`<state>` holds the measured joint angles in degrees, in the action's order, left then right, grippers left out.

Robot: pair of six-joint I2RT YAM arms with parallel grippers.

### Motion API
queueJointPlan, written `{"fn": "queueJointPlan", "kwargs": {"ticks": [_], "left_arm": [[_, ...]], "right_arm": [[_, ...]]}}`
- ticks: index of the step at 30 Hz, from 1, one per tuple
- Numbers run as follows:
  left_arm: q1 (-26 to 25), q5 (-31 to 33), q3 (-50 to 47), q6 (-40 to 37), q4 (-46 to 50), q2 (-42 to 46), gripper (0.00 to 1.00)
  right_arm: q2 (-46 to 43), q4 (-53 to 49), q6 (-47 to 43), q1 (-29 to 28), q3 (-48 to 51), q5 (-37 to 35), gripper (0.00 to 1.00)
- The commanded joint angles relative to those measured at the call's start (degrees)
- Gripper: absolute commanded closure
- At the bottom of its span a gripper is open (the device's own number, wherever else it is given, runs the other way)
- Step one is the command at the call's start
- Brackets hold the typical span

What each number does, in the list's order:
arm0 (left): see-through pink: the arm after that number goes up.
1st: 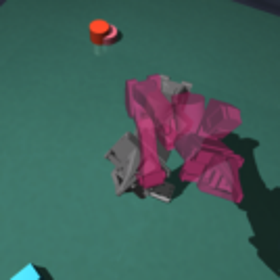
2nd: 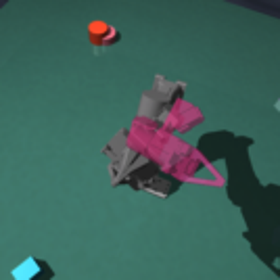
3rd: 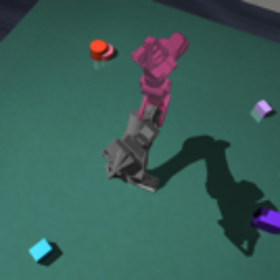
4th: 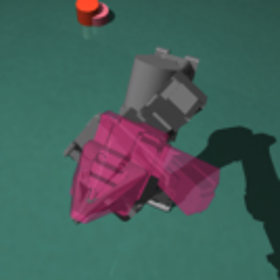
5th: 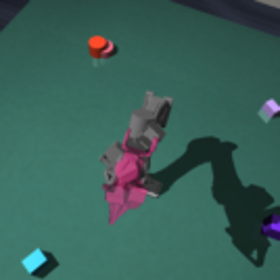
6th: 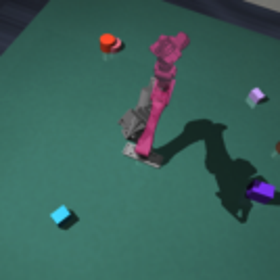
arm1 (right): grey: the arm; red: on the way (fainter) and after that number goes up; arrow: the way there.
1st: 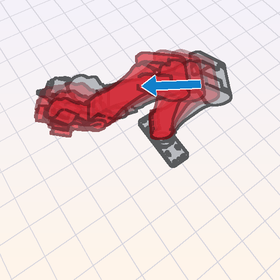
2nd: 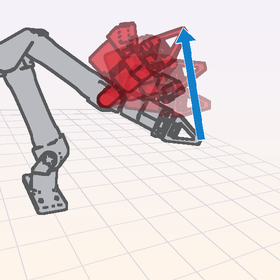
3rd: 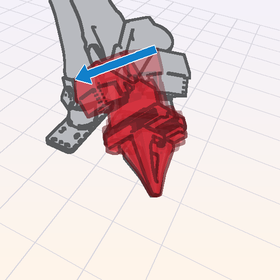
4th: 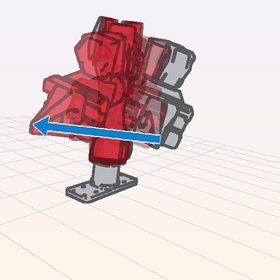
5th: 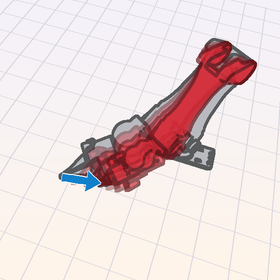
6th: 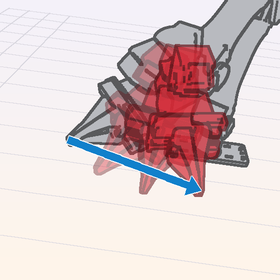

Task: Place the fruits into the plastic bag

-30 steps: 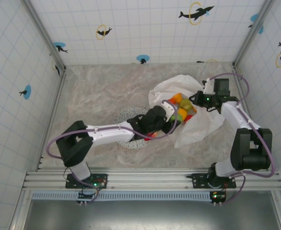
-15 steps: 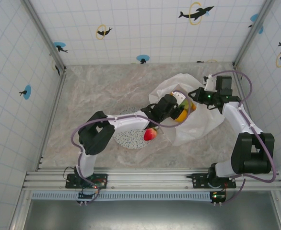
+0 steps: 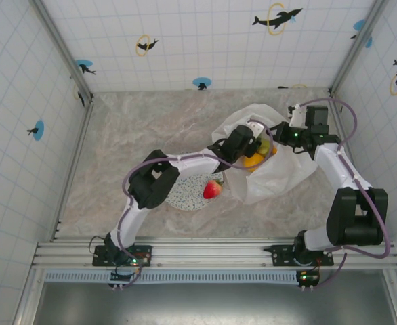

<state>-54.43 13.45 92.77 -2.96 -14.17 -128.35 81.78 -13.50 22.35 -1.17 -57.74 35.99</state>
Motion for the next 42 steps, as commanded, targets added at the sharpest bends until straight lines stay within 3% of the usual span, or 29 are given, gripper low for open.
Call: {"fn": "queueJointPlan", "kwargs": {"ticks": [1,6,17,28,42], "left_arm": [[0.0,-1.7,3.8,1.0,-0.7,-2.8,0.35],[0.0,-2.2,6.0,2.2,0.6,-4.2,0.31],[0.0,-2.4,0.8,3.5,-0.8,1.5,0.17],[0.0,-6.1,-7.1,6.9,-2.0,9.5,0.15],[0.0,-22.0,-23.1,10.7,-4.6,22.1,0.15]], "right_arm": [[-1.1,1.5,0.3,-0.1,-1.9,0.8,1.0],[-1.4,1.1,0.0,0.2,-2.0,0.8,1.0],[-1.2,1.7,0.2,0.3,-1.2,0.8,1.0],[-1.1,1.6,-0.2,0.7,-0.6,0.5,1.0],[-0.4,2.6,0.0,0.9,0.7,0.6,1.0]]}}
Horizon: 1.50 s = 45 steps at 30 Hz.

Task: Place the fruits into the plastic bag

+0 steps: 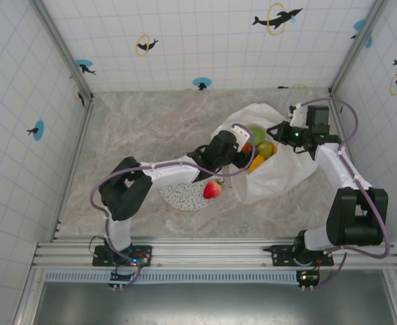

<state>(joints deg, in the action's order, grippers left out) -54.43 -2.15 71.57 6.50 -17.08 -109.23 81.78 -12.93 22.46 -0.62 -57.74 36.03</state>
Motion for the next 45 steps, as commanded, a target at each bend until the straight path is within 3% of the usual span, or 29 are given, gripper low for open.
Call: {"fn": "queueJointPlan", "kwargs": {"ticks": [1,7,9,25,35,45], "left_arm": [[0.0,-8.5,-2.3,1.2,-1.4,3.5,0.15],[-0.1,-21.8,-3.6,0.8,0.8,5.1,0.16],[0.0,-23.2,-4.6,1.1,1.0,6.1,0.17],[-0.1,-16.8,-15.1,-0.2,6.9,19.3,0.19],[-0.1,-17.5,-26.5,-2.6,8.2,30.7,0.19],[1.6,-7.0,-31.6,-1.7,12.0,36.8,0.19]], "right_arm": [[-0.3,2.0,-0.1,0.3,0.7,0.6,1.0],[-0.3,2.1,-0.1,0.3,0.9,0.5,1.0],[-0.3,2.0,-0.2,0.4,0.9,0.5,1.0],[0.0,2.5,-0.4,0.6,1.8,0.8,1.0],[0.4,2.4,-0.7,1.1,1.8,1.1,1.0],[1.0,1.7,-1.3,1.1,1.1,1.3,1.0]]}}
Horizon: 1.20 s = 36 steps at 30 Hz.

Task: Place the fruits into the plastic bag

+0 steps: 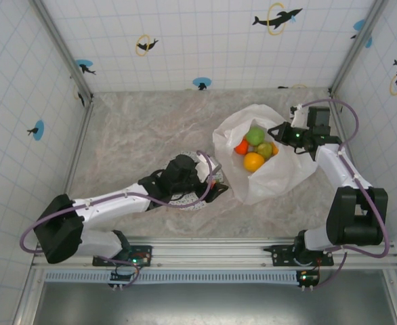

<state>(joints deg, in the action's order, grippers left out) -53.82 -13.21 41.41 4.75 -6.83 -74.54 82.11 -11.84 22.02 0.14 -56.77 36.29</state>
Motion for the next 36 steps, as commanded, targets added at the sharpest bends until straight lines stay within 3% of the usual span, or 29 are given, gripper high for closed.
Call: {"fn": "queueJointPlan", "kwargs": {"ticks": [1,17,24,28,36], "left_arm": [[1.2,5.0,-1.9,0.5,1.9,2.7,0.18],[8.7,14.6,-8.6,9.9,2.7,12.1,0.16],[9.7,10.0,-9.4,12.3,3.8,11.1,0.14],[9.6,5.1,-9.3,12.4,2.6,7.9,0.13],[8.8,1.5,-8.1,11.8,0.2,0.6,0.12]], "right_arm": [[0.6,0.5,-0.9,0.3,0.2,1.0,1.0],[0.3,0.8,-1.4,0.2,1.6,1.0,1.0],[0.3,1.0,-1.3,0.2,1.7,1.1,1.0],[0.2,0.9,-1.4,0.2,1.5,1.1,1.0],[0.6,1.0,-1.6,0.4,1.7,1.3,1.0]]}}
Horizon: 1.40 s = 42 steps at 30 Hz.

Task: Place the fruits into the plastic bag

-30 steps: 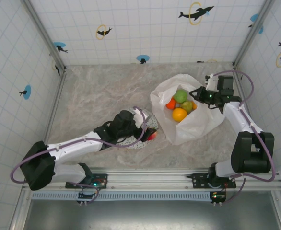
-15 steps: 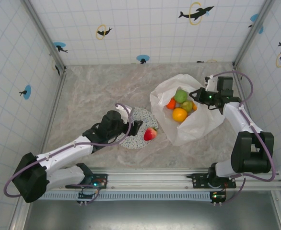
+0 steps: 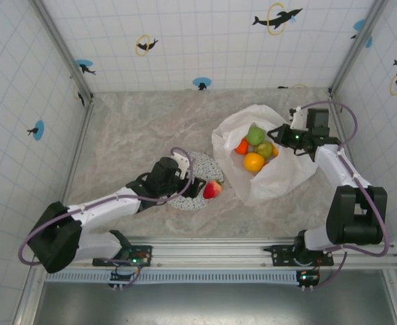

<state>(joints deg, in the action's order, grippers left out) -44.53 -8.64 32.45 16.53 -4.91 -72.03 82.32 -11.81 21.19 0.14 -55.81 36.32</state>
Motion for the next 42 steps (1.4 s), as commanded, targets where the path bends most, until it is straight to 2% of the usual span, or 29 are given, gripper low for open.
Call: {"fn": "queueJointPlan", "kwargs": {"ticks": [1,11,16,24,31,42], "left_arm": [[-0.7,-3.4,1.0,0.1,-2.1,-2.5,0.12],[-2.3,-7.4,2.5,1.1,-6.0,-9.9,0.06],[-3.5,-7.0,4.6,0.3,-5.5,-13.2,0.03],[-4.7,-6.5,6.7,-0.3,-5.1,-17.2,0.02],[-5.2,-7.2,8.3,0.2,-5.9,-20.4,0.1],[-5.4,-7.4,10.0,1.7,-7.0,-23.4,0.3]], "right_arm": [[0.5,0.9,-0.7,0.4,0.6,1.2,1.0],[0.5,0.9,-0.7,0.5,0.9,1.2,1.0],[0.6,0.9,-0.7,0.6,0.9,1.3,1.0],[0.8,1.0,-0.8,0.6,0.9,1.4,1.0],[0.8,1.0,-0.8,0.6,1.2,1.4,1.0],[0.8,1.0,-0.8,0.7,1.4,1.5,1.0]]}}
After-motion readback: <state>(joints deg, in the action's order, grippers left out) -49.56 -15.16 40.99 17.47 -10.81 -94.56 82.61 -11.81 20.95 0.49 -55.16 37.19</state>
